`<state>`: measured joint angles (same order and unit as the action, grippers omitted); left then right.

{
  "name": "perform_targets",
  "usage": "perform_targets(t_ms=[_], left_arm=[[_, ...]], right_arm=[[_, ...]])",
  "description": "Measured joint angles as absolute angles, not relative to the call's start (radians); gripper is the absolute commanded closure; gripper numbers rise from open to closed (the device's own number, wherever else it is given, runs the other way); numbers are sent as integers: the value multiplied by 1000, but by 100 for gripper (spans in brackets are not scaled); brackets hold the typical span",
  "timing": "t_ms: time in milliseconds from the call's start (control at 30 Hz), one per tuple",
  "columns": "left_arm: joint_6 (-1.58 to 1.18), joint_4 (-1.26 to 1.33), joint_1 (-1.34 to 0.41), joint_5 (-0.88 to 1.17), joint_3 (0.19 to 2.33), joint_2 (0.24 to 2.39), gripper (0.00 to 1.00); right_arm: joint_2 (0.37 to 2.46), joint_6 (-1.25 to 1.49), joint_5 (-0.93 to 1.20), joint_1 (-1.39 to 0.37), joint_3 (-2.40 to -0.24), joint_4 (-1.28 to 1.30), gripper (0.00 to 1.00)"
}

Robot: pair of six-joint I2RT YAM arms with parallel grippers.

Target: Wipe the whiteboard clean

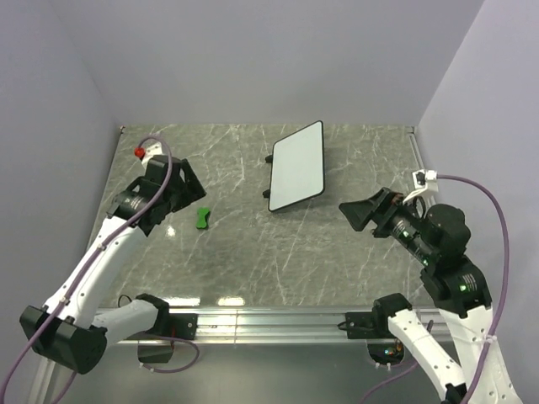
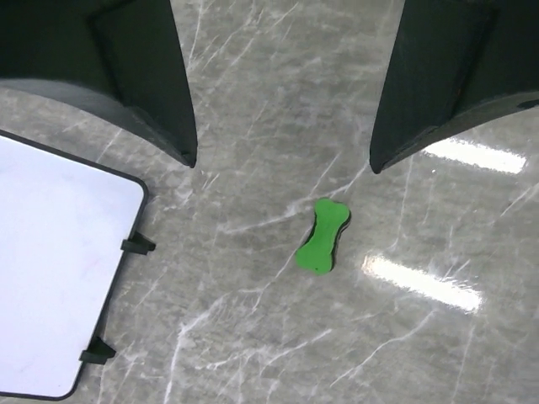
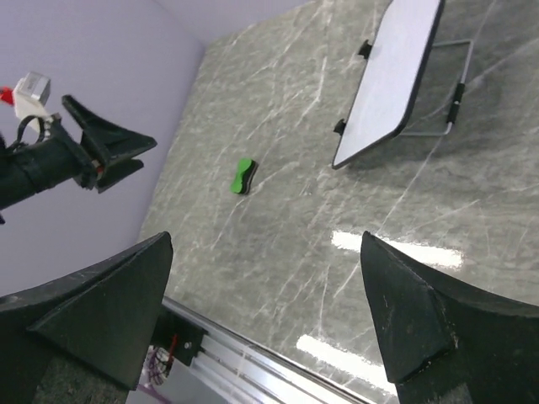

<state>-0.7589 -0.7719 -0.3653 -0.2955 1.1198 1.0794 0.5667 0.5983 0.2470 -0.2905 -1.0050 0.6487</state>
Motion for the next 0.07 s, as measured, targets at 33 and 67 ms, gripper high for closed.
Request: perform_targets(t_ms=[33, 67], left_arm=[[-764, -785, -376, -307, 1127, 1080, 2], [-766, -797, -387, -318, 1134, 1080, 0]], right_arm=[[558, 596, 253, -295, -1004, 648, 3], [551, 592, 255, -304, -1001, 648, 1]])
